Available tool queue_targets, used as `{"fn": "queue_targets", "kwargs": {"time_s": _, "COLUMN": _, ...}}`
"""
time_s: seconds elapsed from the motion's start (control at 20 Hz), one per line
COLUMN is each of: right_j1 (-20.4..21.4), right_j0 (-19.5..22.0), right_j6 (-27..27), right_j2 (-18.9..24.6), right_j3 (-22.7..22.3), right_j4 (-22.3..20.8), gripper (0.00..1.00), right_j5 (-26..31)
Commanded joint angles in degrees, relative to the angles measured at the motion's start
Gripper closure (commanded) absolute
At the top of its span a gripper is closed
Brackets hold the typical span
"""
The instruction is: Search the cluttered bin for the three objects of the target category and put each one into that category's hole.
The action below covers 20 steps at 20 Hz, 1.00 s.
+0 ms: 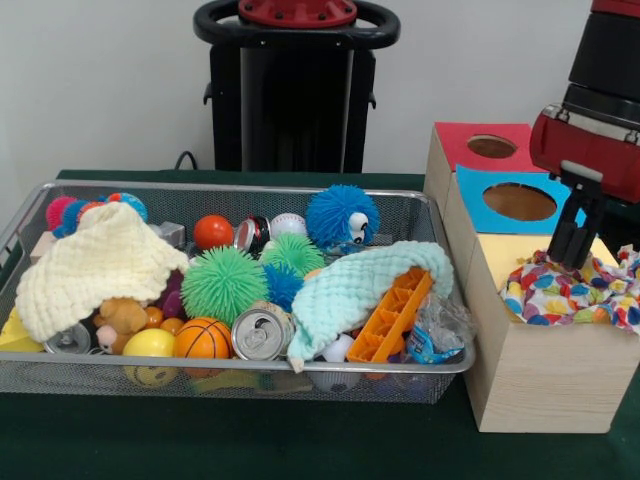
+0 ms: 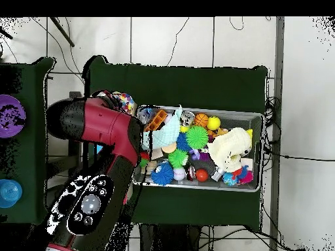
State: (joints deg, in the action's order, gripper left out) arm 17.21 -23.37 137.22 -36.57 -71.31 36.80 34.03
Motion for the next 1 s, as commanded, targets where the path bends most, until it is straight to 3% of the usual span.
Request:
{"fn": "queue_targets", "kwargs": {"time_s": 0.05, "right_j1": -0.04, "right_j0": 0.84, "right_j6": 14.15, "right_j2": 7.7, "right_j3": -6.73, "right_j4": 2.49, "gripper": 1.0, "right_j5": -3.59}}
{"fn": "queue_targets", "kwargs": {"time_s": 1.0, "right_j1": 0.54, "right_j0": 1.76, "right_j6": 12.15, "right_j2": 10.26, "right_j3": -9.07, "right_j4": 2.77, "gripper": 1.0, "right_j5": -9.32}}
